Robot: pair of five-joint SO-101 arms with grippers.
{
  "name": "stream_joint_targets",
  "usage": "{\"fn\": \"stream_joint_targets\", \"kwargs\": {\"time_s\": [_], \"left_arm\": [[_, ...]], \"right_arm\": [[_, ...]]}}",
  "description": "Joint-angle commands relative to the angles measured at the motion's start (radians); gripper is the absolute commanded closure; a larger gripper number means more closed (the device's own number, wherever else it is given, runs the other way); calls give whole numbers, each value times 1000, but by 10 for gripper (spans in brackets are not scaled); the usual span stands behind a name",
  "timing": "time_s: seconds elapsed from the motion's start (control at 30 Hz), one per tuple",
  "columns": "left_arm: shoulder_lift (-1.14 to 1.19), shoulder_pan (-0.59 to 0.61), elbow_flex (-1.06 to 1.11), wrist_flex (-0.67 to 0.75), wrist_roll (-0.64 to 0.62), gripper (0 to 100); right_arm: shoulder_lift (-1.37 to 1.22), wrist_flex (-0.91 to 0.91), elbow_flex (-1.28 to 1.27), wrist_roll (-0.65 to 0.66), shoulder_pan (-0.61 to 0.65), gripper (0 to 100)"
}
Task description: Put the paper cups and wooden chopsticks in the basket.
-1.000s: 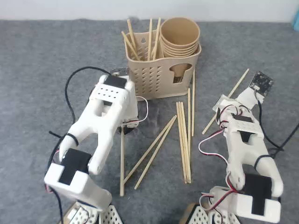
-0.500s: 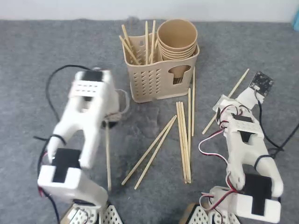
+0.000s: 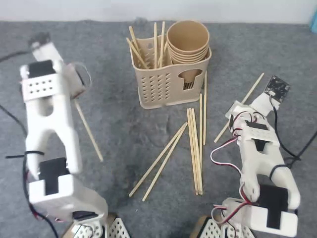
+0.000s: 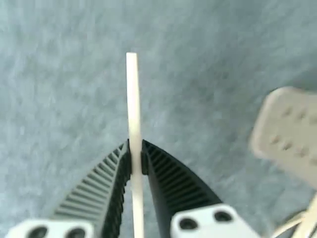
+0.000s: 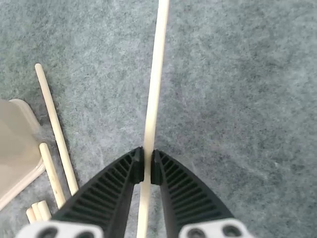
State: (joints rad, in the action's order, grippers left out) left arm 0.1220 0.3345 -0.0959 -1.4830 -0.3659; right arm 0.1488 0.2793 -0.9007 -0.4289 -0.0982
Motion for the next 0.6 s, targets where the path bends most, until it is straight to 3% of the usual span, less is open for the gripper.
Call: {"fn": "stream_joint_targets", "kwargs": {"time_s": [0.0, 0.13, 0.27, 0.57], "left_arm": [[-80, -94, -214, -68, 12, 989], [-249, -166, -255, -101, 14, 989], [-450, -189, -148, -44, 14, 989], [-735, -256, 177, 537, 6, 989]], "right_arm": [[7, -18, 38, 23, 5, 992], [7, -18, 38, 23, 2, 992], [7, -19, 38, 23, 2, 992], [7, -21, 38, 23, 7, 992]]}}
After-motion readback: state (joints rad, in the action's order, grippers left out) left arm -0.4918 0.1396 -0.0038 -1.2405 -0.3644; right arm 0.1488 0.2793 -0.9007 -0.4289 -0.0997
